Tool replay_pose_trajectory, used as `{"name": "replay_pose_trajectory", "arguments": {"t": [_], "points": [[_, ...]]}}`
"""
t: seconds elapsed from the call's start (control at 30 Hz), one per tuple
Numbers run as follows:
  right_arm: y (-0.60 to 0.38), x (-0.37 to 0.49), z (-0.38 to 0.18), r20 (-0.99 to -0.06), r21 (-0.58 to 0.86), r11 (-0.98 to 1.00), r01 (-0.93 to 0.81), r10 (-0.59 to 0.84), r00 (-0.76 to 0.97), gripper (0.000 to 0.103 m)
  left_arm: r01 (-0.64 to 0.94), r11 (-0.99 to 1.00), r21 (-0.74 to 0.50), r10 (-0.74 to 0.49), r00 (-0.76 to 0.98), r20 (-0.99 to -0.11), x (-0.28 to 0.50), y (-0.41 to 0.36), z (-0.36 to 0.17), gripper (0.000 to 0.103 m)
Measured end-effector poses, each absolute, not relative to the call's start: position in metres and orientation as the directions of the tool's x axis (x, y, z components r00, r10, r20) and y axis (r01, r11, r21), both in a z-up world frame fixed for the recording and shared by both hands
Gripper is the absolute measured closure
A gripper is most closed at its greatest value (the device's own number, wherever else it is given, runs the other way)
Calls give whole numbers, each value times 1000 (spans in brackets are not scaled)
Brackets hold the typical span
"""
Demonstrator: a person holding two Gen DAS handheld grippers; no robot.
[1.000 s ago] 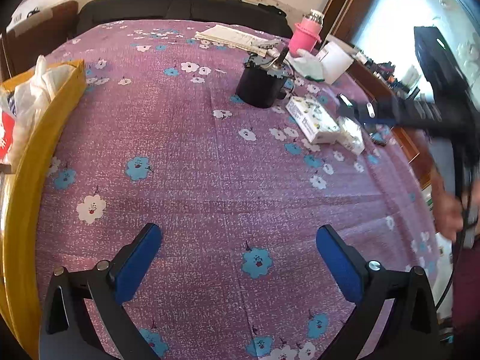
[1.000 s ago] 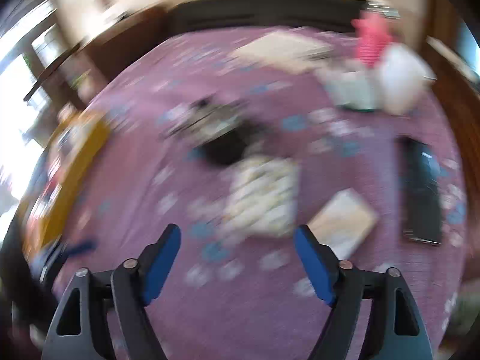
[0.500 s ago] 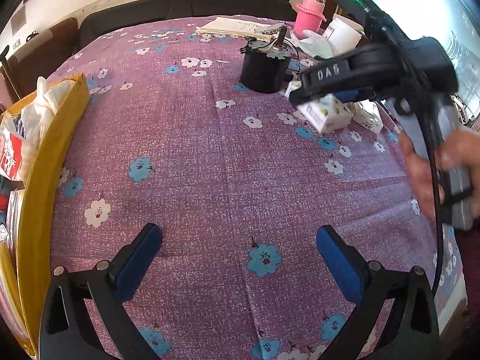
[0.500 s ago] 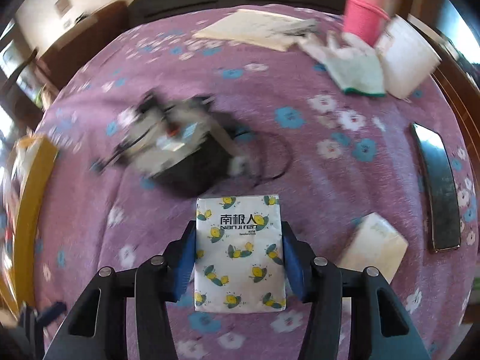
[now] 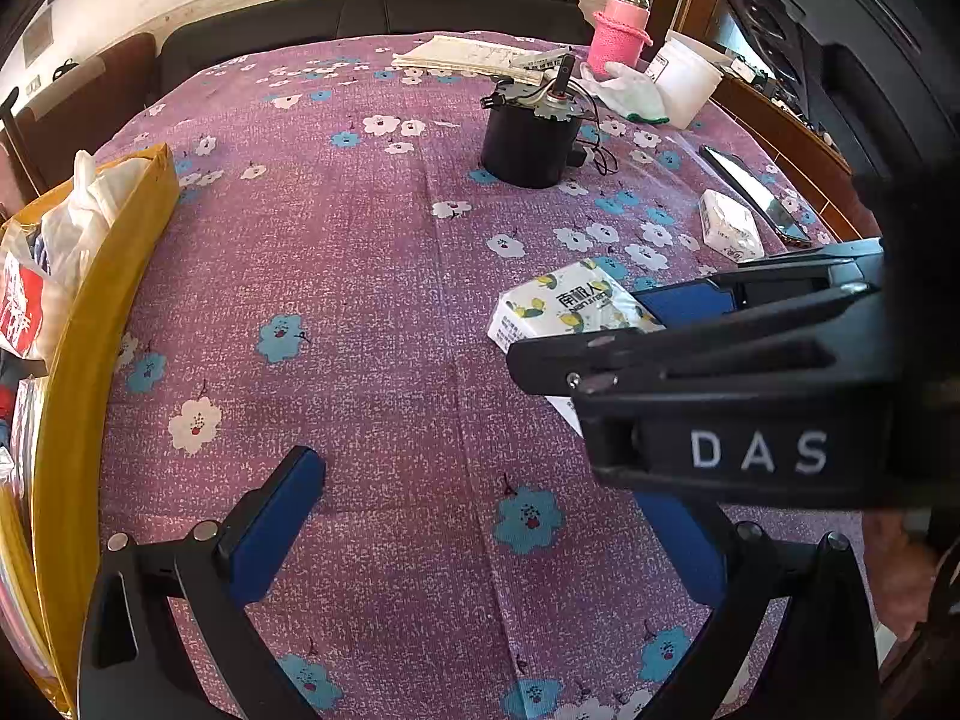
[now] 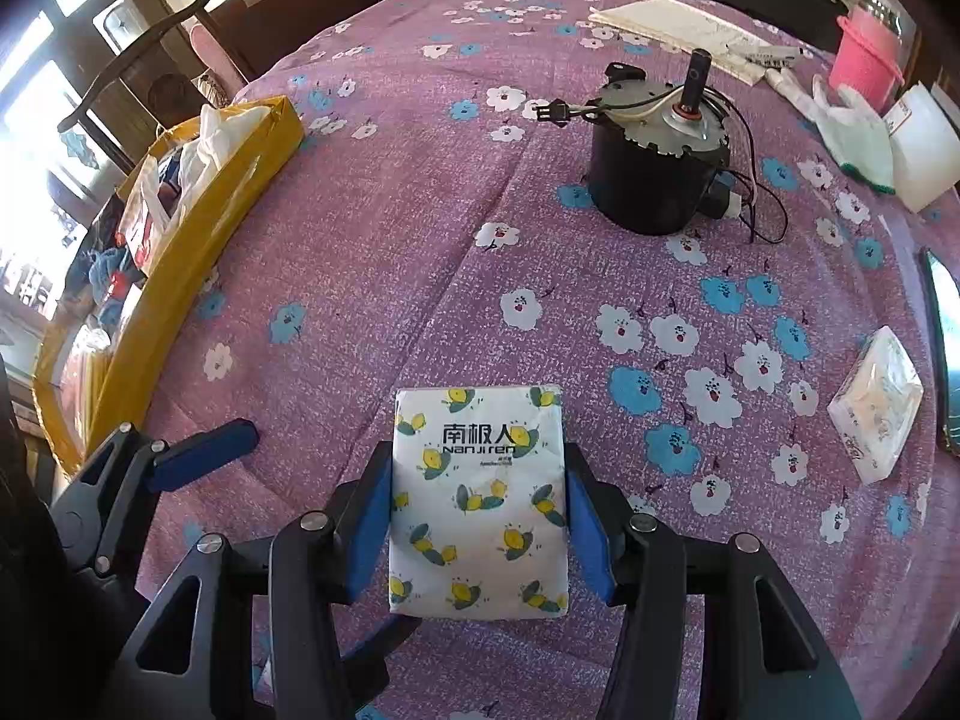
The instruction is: Organize soft objects
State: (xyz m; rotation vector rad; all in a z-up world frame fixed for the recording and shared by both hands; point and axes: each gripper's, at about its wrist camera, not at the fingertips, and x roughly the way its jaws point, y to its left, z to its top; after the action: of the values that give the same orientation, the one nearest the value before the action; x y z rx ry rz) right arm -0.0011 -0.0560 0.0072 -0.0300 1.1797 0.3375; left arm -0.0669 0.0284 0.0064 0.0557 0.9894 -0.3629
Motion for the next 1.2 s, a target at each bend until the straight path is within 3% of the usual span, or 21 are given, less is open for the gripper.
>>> {"name": "replay_pose_trajectory", "arguments": {"t": [0.23,0.73,0.97,1.1,1.2], "points": [[-76,-4,10,-895,230,946,-227,297,332,36,324,939,-113,-270,495,-826,-67,28,6,0],[-169,-31,29,-818,340,939,-52,323,476,31,324,941,-101,-259,495,-829,-67,27,6,0],[-221,-42,20,-781,310,945,104,191,594,29,323,945,-44,-210,498,-842,-68,20,3,0],[-237,-45,10,-753,337,927,164,161,638,29,295,927,-231,-353,481,-803,-76,53,22,0],[-244,-51,7,-721,377,908,180,166,673,29,252,936,-244,-347,563,-750,-89,93,58,0]]}}
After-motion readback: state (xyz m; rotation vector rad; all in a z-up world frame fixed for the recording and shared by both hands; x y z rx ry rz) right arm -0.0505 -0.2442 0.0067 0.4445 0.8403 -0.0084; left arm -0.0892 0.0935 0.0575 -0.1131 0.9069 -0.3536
